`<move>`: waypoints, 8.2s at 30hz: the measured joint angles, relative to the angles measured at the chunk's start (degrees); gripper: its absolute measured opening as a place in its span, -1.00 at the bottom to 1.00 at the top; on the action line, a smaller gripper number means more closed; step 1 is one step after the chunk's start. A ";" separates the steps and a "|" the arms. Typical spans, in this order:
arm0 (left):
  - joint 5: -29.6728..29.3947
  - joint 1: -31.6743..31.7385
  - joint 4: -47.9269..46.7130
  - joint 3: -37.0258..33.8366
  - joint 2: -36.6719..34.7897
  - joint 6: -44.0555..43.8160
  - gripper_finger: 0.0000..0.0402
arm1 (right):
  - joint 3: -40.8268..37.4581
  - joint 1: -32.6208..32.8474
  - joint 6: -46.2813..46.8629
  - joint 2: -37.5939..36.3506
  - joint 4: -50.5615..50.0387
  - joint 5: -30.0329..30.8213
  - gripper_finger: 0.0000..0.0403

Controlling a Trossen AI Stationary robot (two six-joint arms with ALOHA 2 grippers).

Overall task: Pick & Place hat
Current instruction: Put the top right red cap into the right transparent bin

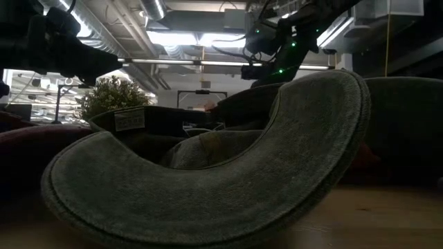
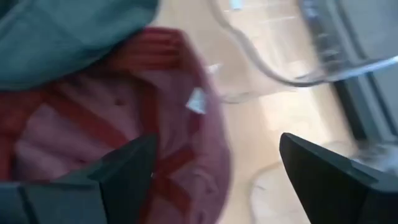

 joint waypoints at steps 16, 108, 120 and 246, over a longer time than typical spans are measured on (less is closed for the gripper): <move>0.00 0.00 0.00 0.02 0.00 0.00 -0.36 | -0.09 0.73 0.62 1.42 -0.48 1.44 -0.26; 1.20 -0.01 17.74 16.85 17.53 -0.13 0.06 | 2.62 8.52 31.55 -12.67 68.25 -25.70 -0.92; 0.62 0.01 18.05 32.61 40.62 23.10 0.39 | 2.62 9.39 37.63 -10.97 71.58 -29.60 -0.92; -0.75 5.69 22.75 40.39 52.56 -55.61 -0.85 | 2.62 9.85 7.80 -10.40 41.43 -8.30 0.61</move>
